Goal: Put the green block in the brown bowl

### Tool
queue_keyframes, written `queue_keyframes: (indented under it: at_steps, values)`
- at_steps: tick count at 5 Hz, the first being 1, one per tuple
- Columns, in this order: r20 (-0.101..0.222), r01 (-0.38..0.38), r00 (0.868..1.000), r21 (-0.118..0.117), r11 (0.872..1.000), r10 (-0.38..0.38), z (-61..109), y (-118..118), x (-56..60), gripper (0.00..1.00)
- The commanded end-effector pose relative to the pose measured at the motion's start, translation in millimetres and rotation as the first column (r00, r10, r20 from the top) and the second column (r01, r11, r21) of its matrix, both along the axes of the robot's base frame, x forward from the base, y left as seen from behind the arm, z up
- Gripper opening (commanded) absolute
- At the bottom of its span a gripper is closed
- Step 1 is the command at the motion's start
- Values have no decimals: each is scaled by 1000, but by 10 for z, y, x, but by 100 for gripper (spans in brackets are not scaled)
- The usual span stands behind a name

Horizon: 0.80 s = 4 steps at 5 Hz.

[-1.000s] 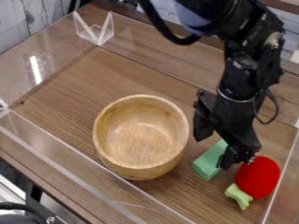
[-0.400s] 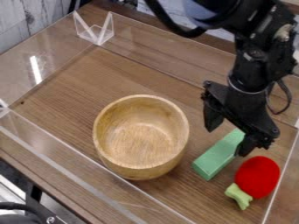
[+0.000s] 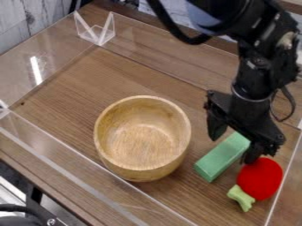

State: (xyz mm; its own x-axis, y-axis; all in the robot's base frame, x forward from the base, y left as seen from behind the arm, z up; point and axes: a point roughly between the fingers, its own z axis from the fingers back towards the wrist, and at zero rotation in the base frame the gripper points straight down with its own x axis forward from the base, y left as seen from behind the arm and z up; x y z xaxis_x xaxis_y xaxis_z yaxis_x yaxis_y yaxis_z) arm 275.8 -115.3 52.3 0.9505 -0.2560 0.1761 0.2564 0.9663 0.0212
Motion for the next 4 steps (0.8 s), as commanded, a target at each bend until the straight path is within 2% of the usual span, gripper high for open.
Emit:
queue_keyframes:
  at_steps: [1,2,3,4]
  values:
    - [45,53,998,-22,998,-52,163,-130,114,100]
    - [32,115,993,-22,993,-114,176,-98,181,100]
    - [20,139,990,-9,990,-139,239,-45,222,100]
    - [-4,116,993,0,993,-116,288,3,198,100]
